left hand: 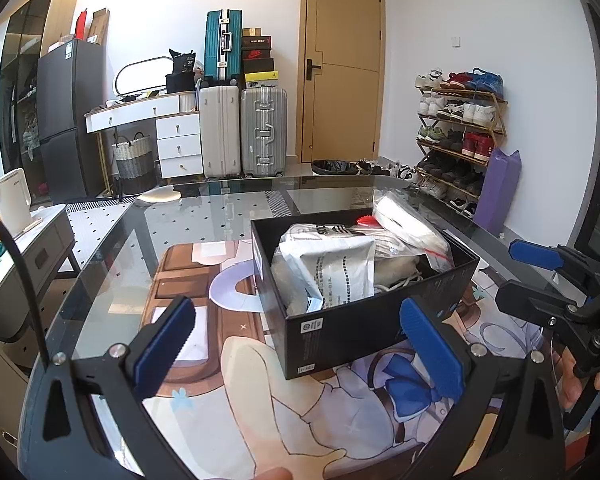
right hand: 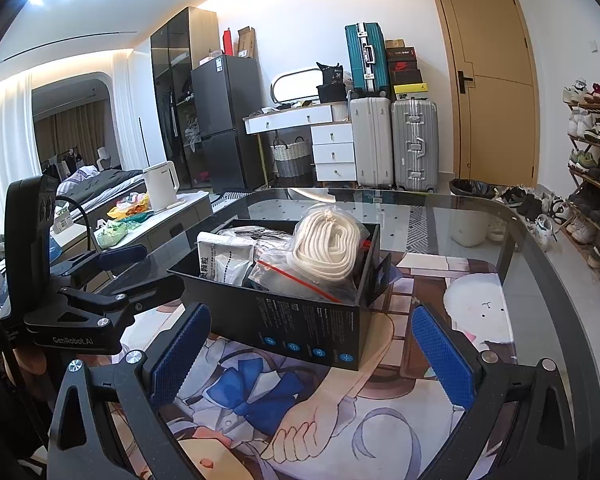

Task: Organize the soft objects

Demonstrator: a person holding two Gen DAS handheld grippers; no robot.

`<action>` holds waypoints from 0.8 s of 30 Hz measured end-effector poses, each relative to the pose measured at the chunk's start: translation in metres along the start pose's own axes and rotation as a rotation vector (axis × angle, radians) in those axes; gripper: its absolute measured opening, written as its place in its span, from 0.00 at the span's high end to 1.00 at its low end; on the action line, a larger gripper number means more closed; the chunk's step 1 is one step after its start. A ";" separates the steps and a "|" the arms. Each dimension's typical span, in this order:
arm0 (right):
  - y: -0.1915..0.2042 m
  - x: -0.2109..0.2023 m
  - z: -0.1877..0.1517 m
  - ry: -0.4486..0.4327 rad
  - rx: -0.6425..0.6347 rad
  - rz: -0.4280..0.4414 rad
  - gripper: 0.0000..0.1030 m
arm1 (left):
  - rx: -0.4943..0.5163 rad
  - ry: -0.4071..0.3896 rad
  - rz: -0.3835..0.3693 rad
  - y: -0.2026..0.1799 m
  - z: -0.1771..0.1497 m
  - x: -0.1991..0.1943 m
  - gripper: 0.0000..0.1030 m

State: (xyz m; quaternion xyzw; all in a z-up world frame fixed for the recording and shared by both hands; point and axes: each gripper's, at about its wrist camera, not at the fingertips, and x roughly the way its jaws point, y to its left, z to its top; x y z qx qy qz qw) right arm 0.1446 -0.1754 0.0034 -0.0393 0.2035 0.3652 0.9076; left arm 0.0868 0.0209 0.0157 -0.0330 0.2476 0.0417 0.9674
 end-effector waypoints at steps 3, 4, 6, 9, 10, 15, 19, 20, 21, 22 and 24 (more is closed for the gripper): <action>0.000 -0.001 0.000 0.002 -0.002 0.000 0.01 | 0.000 -0.001 0.000 0.000 0.000 0.000 0.00; -0.001 -0.001 0.000 0.002 -0.002 0.000 0.01 | 0.000 0.000 0.000 0.000 0.000 0.000 0.00; -0.001 -0.001 0.000 0.001 0.000 0.001 0.01 | -0.001 0.001 -0.001 0.000 0.000 0.000 0.00; -0.001 -0.001 0.000 0.003 0.003 -0.001 0.01 | 0.000 0.001 -0.003 0.000 0.000 0.000 0.00; -0.002 -0.001 0.000 0.002 0.005 -0.002 0.01 | 0.000 0.001 -0.003 0.001 0.000 0.000 0.00; -0.003 -0.002 -0.001 0.000 0.011 -0.004 0.01 | 0.001 0.000 -0.002 0.000 0.000 0.000 0.00; -0.003 -0.002 -0.001 0.000 0.011 -0.005 0.01 | 0.000 0.001 -0.003 0.000 0.000 0.000 0.00; -0.003 -0.002 -0.001 0.000 0.011 -0.004 0.01 | 0.000 0.001 -0.002 0.000 0.001 0.000 0.00; -0.003 -0.002 -0.001 0.000 0.011 -0.003 0.01 | 0.001 -0.001 -0.002 0.000 0.000 0.000 0.00; -0.003 -0.002 -0.001 0.001 0.012 -0.003 0.01 | 0.001 0.000 -0.003 0.000 0.000 0.000 0.00; -0.003 -0.002 -0.001 0.000 0.012 -0.002 0.01 | 0.001 0.000 -0.002 0.000 0.000 0.000 0.00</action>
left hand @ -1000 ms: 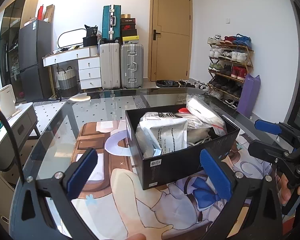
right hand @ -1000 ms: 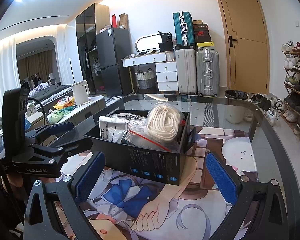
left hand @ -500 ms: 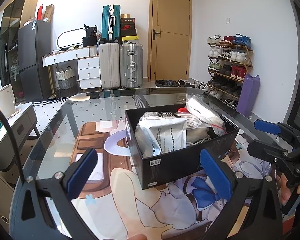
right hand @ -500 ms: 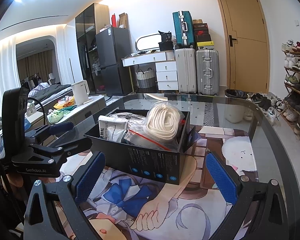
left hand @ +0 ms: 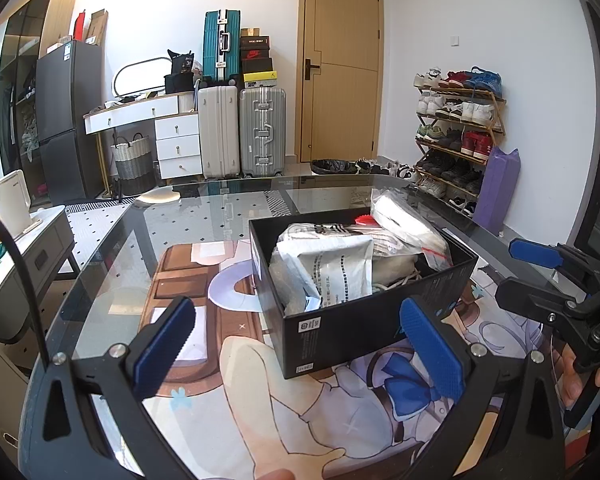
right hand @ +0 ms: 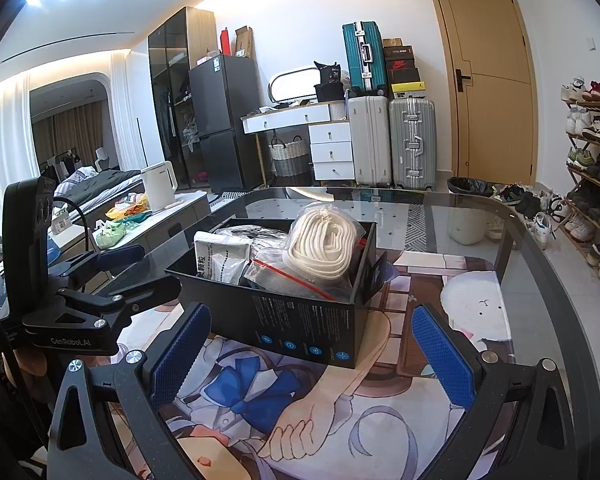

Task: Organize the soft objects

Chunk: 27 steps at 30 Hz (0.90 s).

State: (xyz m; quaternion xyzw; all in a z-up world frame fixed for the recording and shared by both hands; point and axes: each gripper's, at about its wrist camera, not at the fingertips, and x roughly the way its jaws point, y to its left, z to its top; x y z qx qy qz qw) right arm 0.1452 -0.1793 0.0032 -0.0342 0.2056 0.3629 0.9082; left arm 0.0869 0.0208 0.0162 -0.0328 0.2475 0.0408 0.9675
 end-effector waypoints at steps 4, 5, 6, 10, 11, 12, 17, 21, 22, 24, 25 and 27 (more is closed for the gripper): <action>0.000 0.000 0.000 0.001 0.000 -0.001 0.01 | 0.000 0.000 -0.001 0.000 0.000 0.000 0.00; 0.000 0.000 0.000 0.000 0.000 -0.001 0.01 | 0.000 0.000 -0.001 0.000 0.000 0.000 0.00; 0.000 0.000 0.000 0.001 0.000 -0.001 0.01 | 0.000 0.000 0.000 0.000 0.000 0.000 0.00; 0.000 0.000 0.000 0.001 0.000 -0.001 0.01 | 0.000 0.000 -0.001 0.000 0.000 0.000 0.00; 0.000 0.000 0.000 0.001 0.000 -0.001 0.01 | 0.000 0.000 -0.001 0.000 0.000 0.000 0.00; 0.000 0.000 0.000 0.001 0.000 -0.001 0.01 | 0.000 0.000 0.000 0.000 0.000 0.000 0.00; 0.000 0.000 0.000 0.001 0.001 -0.001 0.01 | 0.002 0.000 0.001 -0.001 0.000 0.000 0.00; 0.000 0.000 0.000 0.004 -0.001 -0.001 0.01 | 0.004 -0.001 -0.002 -0.001 0.001 0.000 0.00; 0.000 0.000 0.000 0.003 -0.001 -0.001 0.01 | 0.004 -0.002 -0.003 -0.001 0.001 -0.001 0.00; 0.000 0.000 0.000 0.003 -0.001 0.000 0.01 | 0.004 -0.003 -0.007 0.000 0.000 -0.001 0.00; 0.000 0.000 0.000 0.003 0.000 0.000 0.01 | 0.004 -0.004 -0.010 0.000 0.000 -0.001 0.00; 0.000 0.000 0.000 0.005 0.001 0.000 0.01 | 0.005 -0.005 -0.012 0.000 0.000 -0.002 0.00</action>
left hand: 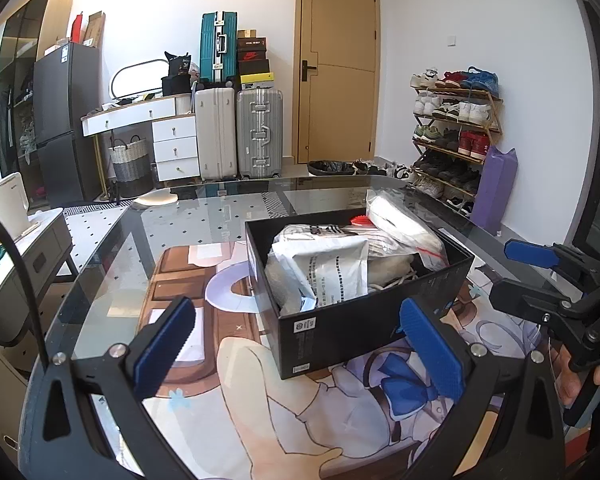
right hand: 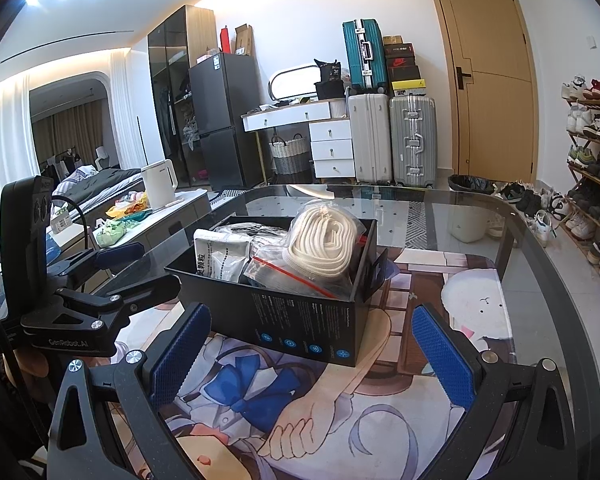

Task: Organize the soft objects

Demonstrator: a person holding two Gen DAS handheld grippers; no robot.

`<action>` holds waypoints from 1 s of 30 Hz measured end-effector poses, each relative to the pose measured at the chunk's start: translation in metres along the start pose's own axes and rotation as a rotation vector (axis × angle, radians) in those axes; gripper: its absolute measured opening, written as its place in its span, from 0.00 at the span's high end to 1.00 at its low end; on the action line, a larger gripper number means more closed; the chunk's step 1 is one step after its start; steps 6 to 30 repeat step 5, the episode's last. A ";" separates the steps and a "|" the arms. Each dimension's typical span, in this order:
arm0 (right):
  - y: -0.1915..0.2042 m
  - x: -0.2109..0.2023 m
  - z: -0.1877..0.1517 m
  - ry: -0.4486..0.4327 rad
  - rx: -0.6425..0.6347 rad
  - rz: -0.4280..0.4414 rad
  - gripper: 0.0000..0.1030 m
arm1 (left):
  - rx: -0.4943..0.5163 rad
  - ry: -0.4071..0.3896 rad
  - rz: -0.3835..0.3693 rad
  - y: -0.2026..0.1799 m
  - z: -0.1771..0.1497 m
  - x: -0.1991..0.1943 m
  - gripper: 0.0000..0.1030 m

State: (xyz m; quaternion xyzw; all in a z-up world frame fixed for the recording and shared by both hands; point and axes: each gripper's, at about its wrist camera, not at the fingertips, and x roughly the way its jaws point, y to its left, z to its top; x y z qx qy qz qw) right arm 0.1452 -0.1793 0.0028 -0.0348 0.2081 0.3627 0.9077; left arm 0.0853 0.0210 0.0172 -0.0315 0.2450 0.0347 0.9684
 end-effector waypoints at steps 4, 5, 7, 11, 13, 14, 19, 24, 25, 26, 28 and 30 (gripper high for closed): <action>0.000 0.000 -0.001 0.000 -0.002 0.000 0.01 | 0.000 0.001 0.002 0.000 0.000 0.000 0.00; 0.000 0.000 -0.001 0.000 -0.002 0.000 0.01 | 0.000 0.001 0.003 -0.001 0.000 0.000 0.00; 0.000 0.000 -0.001 0.000 -0.002 0.000 0.01 | 0.000 0.001 0.003 -0.001 0.000 0.000 0.00; 0.000 0.000 -0.001 0.000 -0.002 0.000 0.01 | 0.000 0.001 0.003 -0.001 0.000 0.000 0.00; 0.000 0.000 -0.001 0.000 -0.002 0.000 0.01 | 0.000 0.001 0.003 -0.001 0.000 0.000 0.00; 0.000 0.000 -0.001 0.000 -0.002 0.000 0.01 | 0.000 0.001 0.003 -0.001 0.000 0.000 0.00; 0.000 0.000 -0.001 0.000 -0.002 0.000 0.01 | 0.000 0.001 0.003 -0.001 0.000 0.000 0.00; 0.000 0.000 -0.001 0.000 -0.002 0.000 0.01 | 0.000 0.001 0.003 -0.001 0.000 0.000 0.00; 0.000 0.000 -0.001 0.000 -0.002 0.000 0.01 | 0.000 0.001 0.003 -0.001 0.000 0.000 0.00; 0.000 0.000 -0.001 0.000 -0.002 0.000 0.01 | 0.000 0.001 0.003 -0.001 0.000 0.000 0.00; 0.000 0.000 -0.001 0.000 -0.002 0.000 0.01 | 0.000 0.001 0.003 -0.001 0.000 0.000 0.00; 0.000 0.000 -0.001 0.000 -0.002 0.000 0.01 | 0.000 0.001 0.003 -0.001 0.000 0.000 0.00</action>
